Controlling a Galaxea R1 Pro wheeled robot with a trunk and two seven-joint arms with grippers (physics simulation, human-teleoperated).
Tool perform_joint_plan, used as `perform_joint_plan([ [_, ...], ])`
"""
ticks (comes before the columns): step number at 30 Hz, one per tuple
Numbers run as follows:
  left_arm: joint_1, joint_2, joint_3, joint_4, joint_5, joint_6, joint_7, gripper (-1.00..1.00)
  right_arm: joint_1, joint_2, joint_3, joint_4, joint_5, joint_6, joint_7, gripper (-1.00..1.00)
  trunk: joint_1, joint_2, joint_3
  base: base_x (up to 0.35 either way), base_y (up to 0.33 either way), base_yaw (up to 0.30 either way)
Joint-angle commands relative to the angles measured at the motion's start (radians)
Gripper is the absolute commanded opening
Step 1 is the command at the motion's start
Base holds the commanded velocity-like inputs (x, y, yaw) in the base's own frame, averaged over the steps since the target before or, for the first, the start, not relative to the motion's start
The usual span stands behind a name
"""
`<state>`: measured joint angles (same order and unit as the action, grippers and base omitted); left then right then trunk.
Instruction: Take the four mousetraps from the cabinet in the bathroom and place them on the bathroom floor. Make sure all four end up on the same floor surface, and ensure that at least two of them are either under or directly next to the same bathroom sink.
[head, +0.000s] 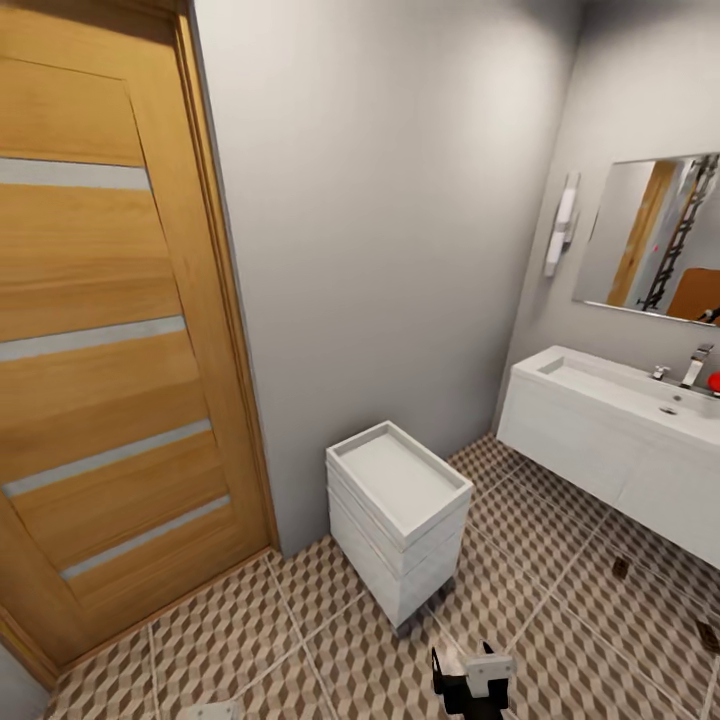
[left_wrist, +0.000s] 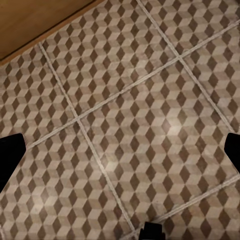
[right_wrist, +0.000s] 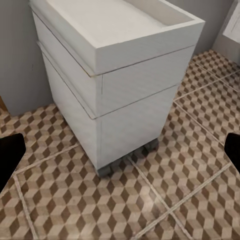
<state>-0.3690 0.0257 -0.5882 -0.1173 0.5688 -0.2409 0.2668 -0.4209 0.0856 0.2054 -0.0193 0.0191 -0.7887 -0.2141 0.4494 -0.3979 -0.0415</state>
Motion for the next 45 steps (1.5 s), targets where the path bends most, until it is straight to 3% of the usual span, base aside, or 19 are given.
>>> perform_joint_plan([
  [1, -0.001, 0.0, -0.008, -0.001, 0.006, -0.001, 0.005, 1.0, -0.001, 0.0, 0.008, 0.001, 0.002, -0.001, -0.01, 1.0, 0.001, -0.002, -0.001, 0.0, 0.0, 0.19],
  [30, -0.001, 0.0, -0.008, -0.001, 0.006, -0.001, 0.005, 1.0, -0.001, 0.0, 0.008, 0.001, 0.002, -0.001, -0.01, 1.0, 0.001, -0.002, 0.031, 0.0, 0.0, 0.187],
  [45, -0.001, 0.0, -0.008, -0.001, 0.007, -0.001, 0.005, 1.0, -0.001, 0.0, 0.008, 0.001, 0.002, -0.001, -0.01, 1.0, 0.001, -0.002, 0.033, 0.0, 0.0, 0.258],
])
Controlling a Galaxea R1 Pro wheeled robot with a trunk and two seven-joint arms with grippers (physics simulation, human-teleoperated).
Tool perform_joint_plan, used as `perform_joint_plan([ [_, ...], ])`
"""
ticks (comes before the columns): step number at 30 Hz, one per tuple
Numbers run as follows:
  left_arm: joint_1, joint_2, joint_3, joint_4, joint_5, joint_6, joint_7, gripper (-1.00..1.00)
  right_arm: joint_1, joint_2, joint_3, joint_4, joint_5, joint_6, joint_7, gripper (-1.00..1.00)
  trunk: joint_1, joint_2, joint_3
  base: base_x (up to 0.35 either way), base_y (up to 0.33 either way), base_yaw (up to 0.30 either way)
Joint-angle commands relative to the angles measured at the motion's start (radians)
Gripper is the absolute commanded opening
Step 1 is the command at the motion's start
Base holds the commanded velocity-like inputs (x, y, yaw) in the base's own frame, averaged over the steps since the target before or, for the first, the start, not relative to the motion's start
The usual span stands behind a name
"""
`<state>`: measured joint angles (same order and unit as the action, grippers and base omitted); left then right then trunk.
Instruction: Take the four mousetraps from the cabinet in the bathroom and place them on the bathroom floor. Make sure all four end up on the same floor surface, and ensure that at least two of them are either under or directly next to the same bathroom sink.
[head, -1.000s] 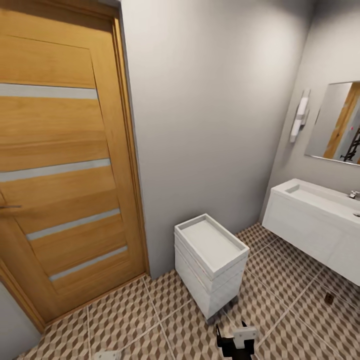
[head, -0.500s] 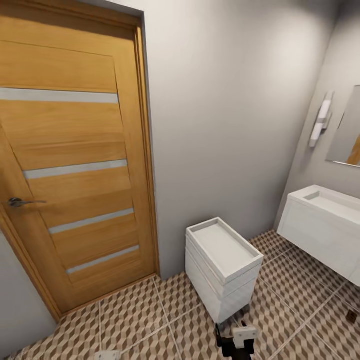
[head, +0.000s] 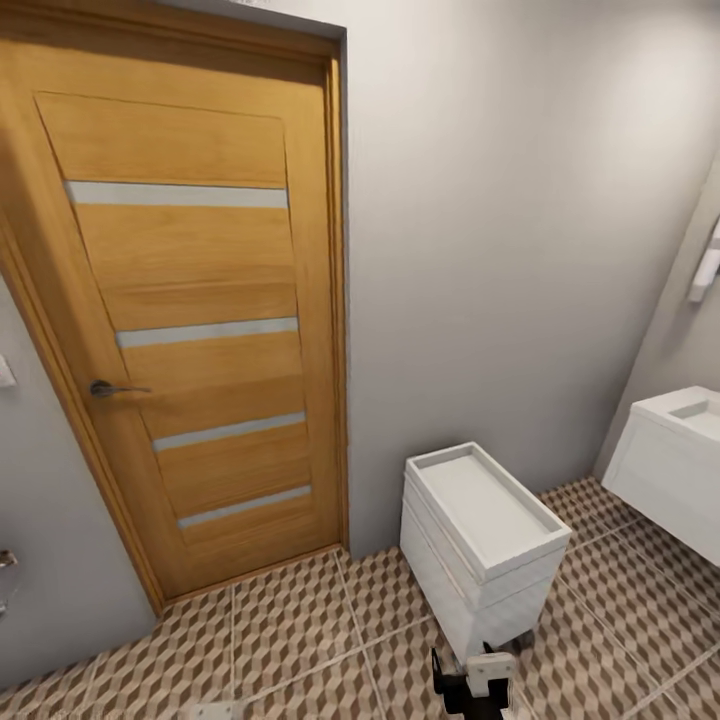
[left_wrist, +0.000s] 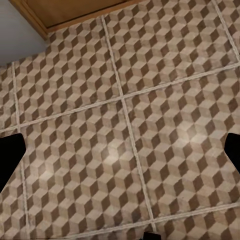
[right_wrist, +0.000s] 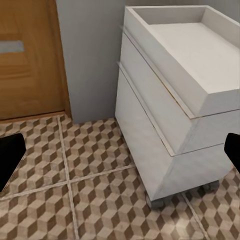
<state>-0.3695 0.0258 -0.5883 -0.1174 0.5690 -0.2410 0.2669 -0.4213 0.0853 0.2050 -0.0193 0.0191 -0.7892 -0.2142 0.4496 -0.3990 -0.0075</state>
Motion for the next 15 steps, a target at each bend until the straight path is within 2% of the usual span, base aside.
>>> perform_joint_plan([
  [1, 0.0, 0.0, -0.008, -0.001, 0.007, -0.001, 0.005, 1.0, 0.0, 0.0, 0.008, 0.001, 0.002, -0.001, -0.01, 1.0, 0.0, -0.001, -0.001, 0.0, 0.0, 0.267],
  [15, 0.0, 0.0, -0.008, -0.001, 0.006, -0.001, 0.005, 1.0, 0.0, 0.0, 0.008, 0.001, 0.002, -0.001, -0.01, 1.0, 0.0, -0.001, -0.001, 0.0, 0.0, 0.268],
])
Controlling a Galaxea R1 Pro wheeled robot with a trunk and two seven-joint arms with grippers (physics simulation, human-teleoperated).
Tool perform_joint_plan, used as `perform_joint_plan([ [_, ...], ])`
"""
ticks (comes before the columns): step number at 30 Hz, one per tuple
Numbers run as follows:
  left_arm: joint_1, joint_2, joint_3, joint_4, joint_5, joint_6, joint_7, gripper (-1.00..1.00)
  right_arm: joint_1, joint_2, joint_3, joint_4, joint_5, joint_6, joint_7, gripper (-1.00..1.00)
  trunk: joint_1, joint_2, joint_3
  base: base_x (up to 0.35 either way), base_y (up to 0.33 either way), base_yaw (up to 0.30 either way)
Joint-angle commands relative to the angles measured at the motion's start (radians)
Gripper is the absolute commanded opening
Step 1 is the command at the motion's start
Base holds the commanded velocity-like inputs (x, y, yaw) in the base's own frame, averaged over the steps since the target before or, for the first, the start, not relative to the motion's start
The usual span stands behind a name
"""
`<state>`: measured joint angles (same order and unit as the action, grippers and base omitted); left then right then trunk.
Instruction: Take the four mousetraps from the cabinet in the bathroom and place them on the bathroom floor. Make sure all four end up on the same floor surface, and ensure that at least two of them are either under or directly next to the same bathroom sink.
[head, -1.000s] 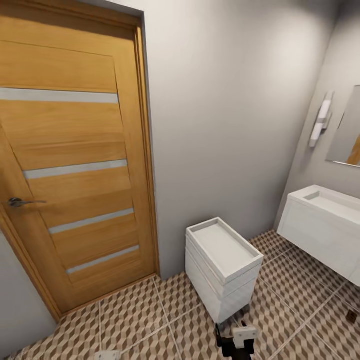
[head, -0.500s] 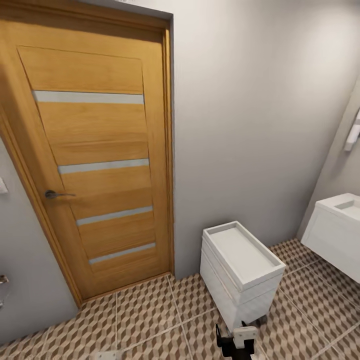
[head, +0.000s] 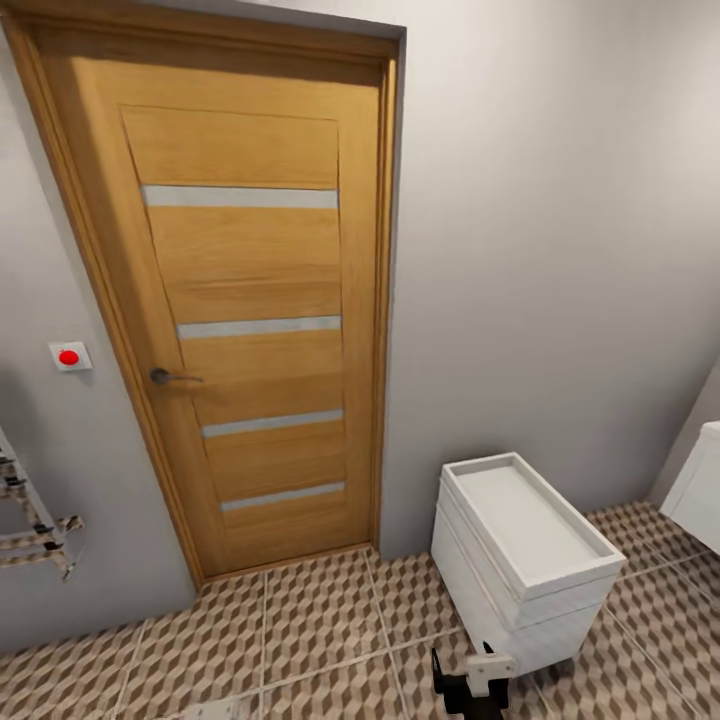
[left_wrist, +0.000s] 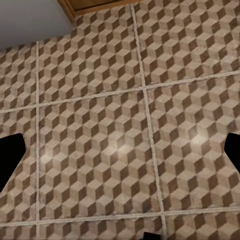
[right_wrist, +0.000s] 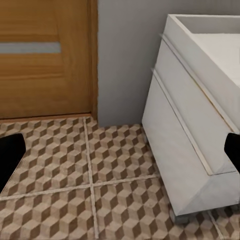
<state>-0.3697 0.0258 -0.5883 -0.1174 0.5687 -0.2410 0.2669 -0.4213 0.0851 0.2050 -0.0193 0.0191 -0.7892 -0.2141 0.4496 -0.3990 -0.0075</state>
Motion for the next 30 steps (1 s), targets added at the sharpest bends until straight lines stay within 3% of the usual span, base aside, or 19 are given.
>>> perform_joint_plan([
  [1, 0.0, 0.0, -0.008, -0.001, 0.007, -0.001, 0.005, 1.0, 0.0, 0.0, 0.008, 0.001, 0.002, -0.001, -0.01, 1.0, 0.0, -0.001, -0.001, 0.0, 0.0, 0.268],
  [30, 0.0, 0.0, -0.008, -0.001, 0.007, -0.001, 0.005, 1.0, 0.0, 0.0, 0.008, 0.001, 0.002, -0.001, -0.01, 1.0, 0.0, -0.001, -0.001, 0.0, 0.0, 0.268],
])
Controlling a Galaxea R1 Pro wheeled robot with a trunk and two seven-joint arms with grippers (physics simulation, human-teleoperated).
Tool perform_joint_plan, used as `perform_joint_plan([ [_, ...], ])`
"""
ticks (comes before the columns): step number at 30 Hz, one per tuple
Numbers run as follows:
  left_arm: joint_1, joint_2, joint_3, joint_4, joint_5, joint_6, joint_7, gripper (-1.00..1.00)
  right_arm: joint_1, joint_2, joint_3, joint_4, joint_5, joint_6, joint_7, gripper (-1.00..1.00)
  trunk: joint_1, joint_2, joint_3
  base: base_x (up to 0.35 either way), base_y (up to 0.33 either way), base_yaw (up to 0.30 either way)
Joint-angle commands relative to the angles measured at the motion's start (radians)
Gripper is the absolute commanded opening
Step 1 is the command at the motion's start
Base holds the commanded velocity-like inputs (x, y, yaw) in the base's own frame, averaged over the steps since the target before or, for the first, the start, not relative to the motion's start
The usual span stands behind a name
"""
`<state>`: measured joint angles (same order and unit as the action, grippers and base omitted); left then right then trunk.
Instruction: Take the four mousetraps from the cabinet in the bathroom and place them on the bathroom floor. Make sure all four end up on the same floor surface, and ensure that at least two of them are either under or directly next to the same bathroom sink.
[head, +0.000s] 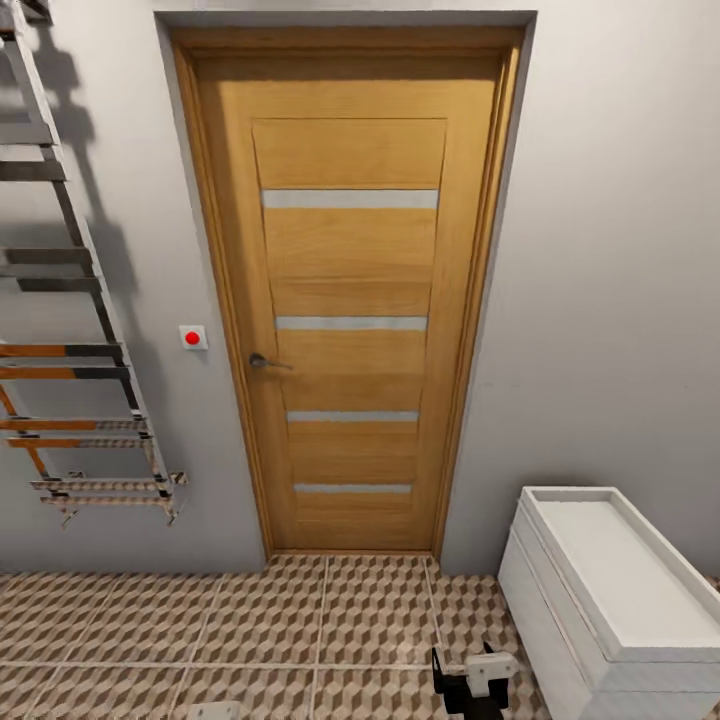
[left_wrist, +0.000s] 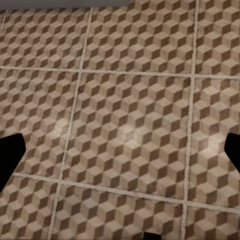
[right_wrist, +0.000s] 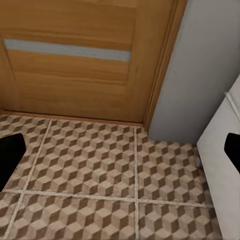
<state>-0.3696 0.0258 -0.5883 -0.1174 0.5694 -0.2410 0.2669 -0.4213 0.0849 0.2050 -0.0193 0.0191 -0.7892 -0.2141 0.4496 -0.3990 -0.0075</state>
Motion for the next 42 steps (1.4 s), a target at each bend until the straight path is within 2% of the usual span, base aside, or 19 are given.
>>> perform_joint_plan([
  [1, 0.0, 0.0, -0.008, -0.001, 0.007, -0.001, 0.005, 1.0, -0.001, 0.0, 0.008, 0.001, 0.002, -0.001, -0.01, 1.0, 0.0, -0.001, -0.001, 0.0, 0.0, 0.268],
  [42, 0.0, 0.0, -0.008, -0.001, 0.006, -0.001, 0.005, 1.0, -0.001, 0.0, 0.008, 0.001, 0.002, -0.001, -0.01, 1.0, 0.0, -0.001, -0.001, 0.0, 0.0, 0.268],
])
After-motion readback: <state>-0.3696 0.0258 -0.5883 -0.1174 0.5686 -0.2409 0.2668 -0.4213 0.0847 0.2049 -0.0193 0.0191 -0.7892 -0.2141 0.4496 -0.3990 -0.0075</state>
